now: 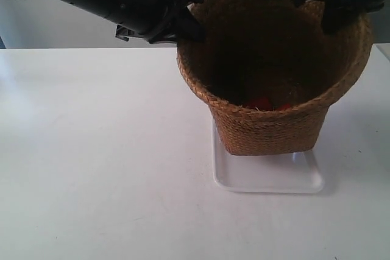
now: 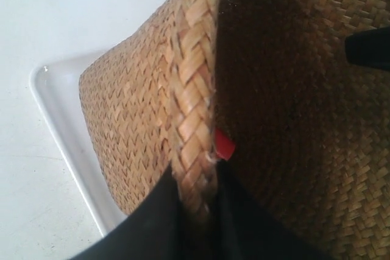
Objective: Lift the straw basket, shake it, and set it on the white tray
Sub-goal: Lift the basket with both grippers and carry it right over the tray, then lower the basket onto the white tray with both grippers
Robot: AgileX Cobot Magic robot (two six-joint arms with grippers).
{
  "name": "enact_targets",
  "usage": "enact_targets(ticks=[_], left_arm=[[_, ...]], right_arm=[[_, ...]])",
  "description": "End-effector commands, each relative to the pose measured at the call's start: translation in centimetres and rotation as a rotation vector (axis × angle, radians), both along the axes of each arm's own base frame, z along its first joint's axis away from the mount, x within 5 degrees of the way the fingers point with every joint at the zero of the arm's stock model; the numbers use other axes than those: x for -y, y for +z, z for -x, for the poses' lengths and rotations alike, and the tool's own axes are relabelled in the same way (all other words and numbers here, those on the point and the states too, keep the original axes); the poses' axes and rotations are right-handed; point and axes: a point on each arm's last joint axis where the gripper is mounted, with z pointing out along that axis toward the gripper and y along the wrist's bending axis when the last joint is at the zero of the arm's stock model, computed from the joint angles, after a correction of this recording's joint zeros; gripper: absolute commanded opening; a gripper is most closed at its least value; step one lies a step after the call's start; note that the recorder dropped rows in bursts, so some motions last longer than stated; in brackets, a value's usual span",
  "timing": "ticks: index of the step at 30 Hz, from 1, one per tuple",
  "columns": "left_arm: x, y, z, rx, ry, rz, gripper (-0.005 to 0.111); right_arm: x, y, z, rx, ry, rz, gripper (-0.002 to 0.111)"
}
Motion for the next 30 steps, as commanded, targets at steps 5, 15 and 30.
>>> enact_targets(ticks=[5, 15, 30], left_arm=[[0.9, 1.5, -0.1, 0.03, -0.056, 0.015, 0.0], [1.4, 0.3, -0.7, -0.008, -0.058, 0.019, 0.0], [1.6, -1.7, -1.9, -0.037, -0.044, -0.009, 0.0]], right_arm=[[0.3, -1.9, 0.1, -0.051, -0.023, -0.013, 0.0], [1.6, -2.2, 0.0, -0.06, -0.043, 0.024, 0.0], [1.8, -5.0, -1.7, -0.137, -0.049, 0.031, 0.0]])
